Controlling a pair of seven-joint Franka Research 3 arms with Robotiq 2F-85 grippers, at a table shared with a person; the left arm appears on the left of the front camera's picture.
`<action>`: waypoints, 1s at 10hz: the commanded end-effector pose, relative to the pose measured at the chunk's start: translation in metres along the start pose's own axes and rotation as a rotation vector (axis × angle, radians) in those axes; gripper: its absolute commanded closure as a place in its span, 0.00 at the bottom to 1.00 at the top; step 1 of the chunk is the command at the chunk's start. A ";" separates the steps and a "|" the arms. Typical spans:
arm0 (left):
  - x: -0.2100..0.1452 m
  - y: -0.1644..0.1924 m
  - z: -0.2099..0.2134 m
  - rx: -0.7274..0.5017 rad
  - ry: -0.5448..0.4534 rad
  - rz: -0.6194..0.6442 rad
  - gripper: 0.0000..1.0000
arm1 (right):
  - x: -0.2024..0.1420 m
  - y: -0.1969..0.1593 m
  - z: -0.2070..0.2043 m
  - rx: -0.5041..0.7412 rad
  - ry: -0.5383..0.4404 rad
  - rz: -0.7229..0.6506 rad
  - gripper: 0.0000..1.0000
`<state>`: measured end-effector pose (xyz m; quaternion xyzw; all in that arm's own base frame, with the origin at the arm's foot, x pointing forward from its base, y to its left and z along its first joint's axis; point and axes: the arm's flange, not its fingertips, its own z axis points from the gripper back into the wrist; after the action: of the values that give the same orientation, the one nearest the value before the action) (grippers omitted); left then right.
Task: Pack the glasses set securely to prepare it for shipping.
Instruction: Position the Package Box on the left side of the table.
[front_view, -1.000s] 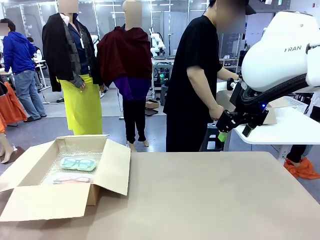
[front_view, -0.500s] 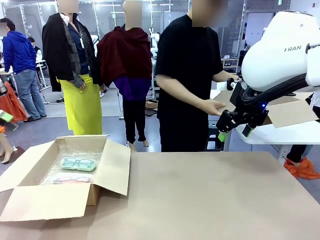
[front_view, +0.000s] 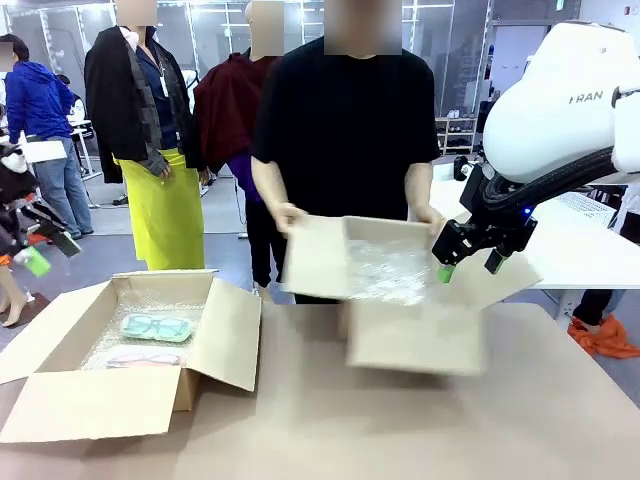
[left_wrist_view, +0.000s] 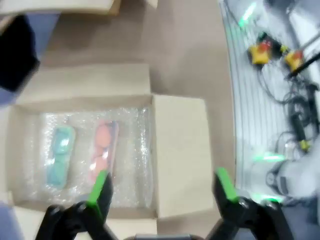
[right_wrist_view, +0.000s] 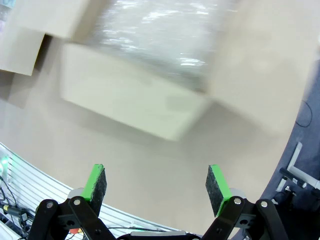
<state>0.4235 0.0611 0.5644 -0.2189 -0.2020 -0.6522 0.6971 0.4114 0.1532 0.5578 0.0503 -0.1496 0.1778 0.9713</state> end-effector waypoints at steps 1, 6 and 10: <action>-0.014 -0.031 -0.015 0.066 -0.036 -0.101 0.00 | 0.000 0.000 0.002 -0.007 0.004 0.018 0.00; -0.004 -0.047 -0.020 0.123 -0.071 -0.006 0.00 | 0.000 0.000 0.002 -0.007 0.004 0.018 0.00; -0.010 -0.045 -0.013 0.088 -0.062 -0.026 0.00 | 0.000 0.000 0.002 -0.007 0.004 0.018 0.00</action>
<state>0.3787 0.0581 0.5500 -0.2099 -0.2542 -0.6405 0.6936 0.4114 0.1532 0.5579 0.0503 -0.1496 0.1779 0.9713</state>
